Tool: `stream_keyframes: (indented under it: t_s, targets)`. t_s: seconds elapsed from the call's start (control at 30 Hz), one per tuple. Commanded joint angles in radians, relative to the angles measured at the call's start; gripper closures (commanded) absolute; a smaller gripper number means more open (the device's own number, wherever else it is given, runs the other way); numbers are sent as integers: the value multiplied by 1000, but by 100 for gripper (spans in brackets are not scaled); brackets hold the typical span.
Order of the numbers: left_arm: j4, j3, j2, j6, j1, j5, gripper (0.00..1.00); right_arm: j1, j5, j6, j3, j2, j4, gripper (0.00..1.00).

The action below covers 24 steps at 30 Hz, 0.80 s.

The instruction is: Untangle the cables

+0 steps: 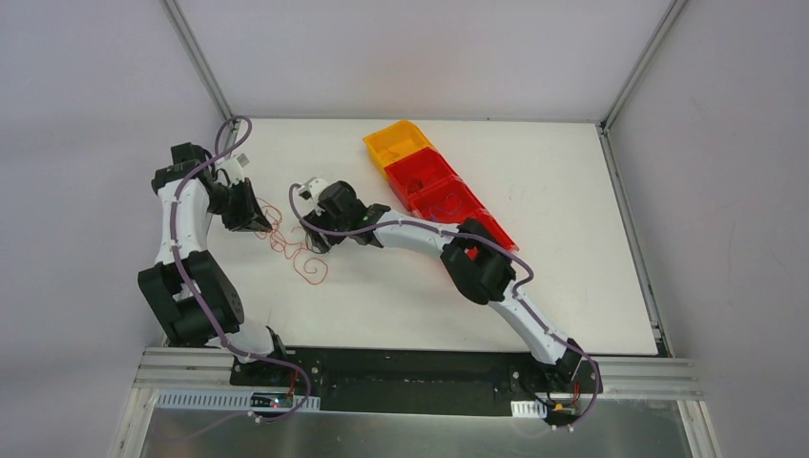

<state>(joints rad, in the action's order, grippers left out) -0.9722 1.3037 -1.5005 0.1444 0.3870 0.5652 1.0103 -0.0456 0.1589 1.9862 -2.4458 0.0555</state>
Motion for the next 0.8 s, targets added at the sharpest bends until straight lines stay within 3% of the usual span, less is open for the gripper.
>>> stream_keyframes:
  t_s: [0.0,0.17,0.33,0.53,0.77]
  targets:
    - [11,23,1,-1,19,-8,100,3,116,37,4,35,181,28]
    - [19,36,-17,2,41,1,100,25,154,71,22,7,317,43]
    - [26,35,-44,5,69,11,100,43,196,125,-43,29,376,100]
    - [61,-10,-100,47,89,-64,100,-60,239,160,-190,294,388,100]
    - [203,-70,-250,140,141,-388,100,-188,197,204,-256,662,481,100]
